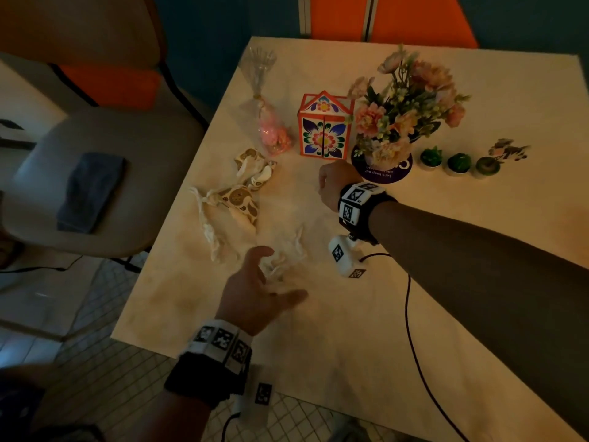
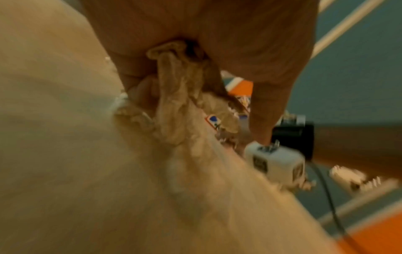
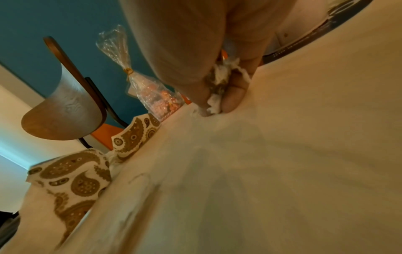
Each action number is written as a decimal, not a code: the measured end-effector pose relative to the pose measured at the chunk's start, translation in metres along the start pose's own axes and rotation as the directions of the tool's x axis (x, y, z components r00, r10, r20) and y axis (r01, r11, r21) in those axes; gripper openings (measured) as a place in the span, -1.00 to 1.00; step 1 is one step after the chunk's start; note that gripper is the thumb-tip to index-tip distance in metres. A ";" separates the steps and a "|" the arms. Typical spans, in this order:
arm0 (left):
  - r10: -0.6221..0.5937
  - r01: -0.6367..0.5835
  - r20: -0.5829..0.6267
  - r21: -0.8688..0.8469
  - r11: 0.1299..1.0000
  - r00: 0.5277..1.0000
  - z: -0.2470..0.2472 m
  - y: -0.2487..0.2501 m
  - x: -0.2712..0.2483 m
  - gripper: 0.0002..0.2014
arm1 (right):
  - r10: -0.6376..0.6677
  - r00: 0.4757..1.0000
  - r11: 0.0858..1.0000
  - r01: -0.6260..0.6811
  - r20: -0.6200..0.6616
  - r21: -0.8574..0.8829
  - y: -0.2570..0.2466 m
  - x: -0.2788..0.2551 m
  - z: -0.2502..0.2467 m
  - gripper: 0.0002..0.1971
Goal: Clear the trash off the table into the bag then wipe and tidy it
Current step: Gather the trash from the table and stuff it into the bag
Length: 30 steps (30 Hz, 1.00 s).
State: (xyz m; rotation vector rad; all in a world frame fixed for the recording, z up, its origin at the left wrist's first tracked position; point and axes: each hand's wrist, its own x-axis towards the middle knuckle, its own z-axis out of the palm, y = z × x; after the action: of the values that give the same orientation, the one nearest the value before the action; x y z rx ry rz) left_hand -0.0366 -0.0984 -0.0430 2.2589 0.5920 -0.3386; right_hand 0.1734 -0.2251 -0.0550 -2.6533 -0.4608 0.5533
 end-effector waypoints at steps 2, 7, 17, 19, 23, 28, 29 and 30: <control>0.004 -0.014 0.048 0.224 0.974 0.999 0.013 -0.003 -0.001 -0.07 | 0.001 0.999 1.000 0.000 0.046 -0.011 0.001 -0.002 -0.001 -0.70; 0.141 -0.128 -0.022 0.299 0.945 0.990 0.028 -0.014 -0.001 -0.44 | -0.029 1.000 0.997 0.029 0.000 0.078 0.002 -0.005 0.003 -0.79; 0.113 -0.094 -0.151 0.130 0.987 0.982 0.028 -0.019 -0.001 -0.83 | -0.273 0.910 0.953 0.212 0.312 0.215 -0.014 -0.056 0.029 -0.53; -0.005 0.000 -0.203 -0.023 1.000 0.979 0.023 -0.017 -0.001 -0.80 | -0.298 0.869 0.955 0.277 0.396 0.111 -0.019 -0.064 0.040 -0.42; -0.044 0.031 -0.181 -0.074 0.997 0.982 0.018 -0.006 0.004 -0.61 | -0.285 0.891 0.951 0.310 0.352 -0.013 -0.019 -0.073 0.049 -0.78; 0.020 0.005 -0.119 0.200 0.980 0.993 0.028 0.003 0.023 -0.71 | -0.252 0.923 0.956 0.283 0.292 -0.070 -0.021 -0.083 0.046 -0.81; 0.033 -0.002 -0.120 0.249 0.969 0.992 0.030 0.003 0.025 -0.76 | -0.240 0.926 0.960 0.271 0.293 -0.069 -0.019 -0.084 0.045 -0.74; 0.044 -0.005 -0.126 0.289 0.957 0.991 0.031 0.004 0.027 -0.80 | -0.225 0.928 0.966 0.252 0.298 -0.057 -0.017 -0.086 0.043 -0.71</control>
State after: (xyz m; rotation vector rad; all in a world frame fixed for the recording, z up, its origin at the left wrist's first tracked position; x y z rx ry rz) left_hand -0.0131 -0.1152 -0.0725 2.5827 0.6140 -0.2801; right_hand 0.0762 -0.2308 -0.0572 -2.5584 -0.9043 0.8647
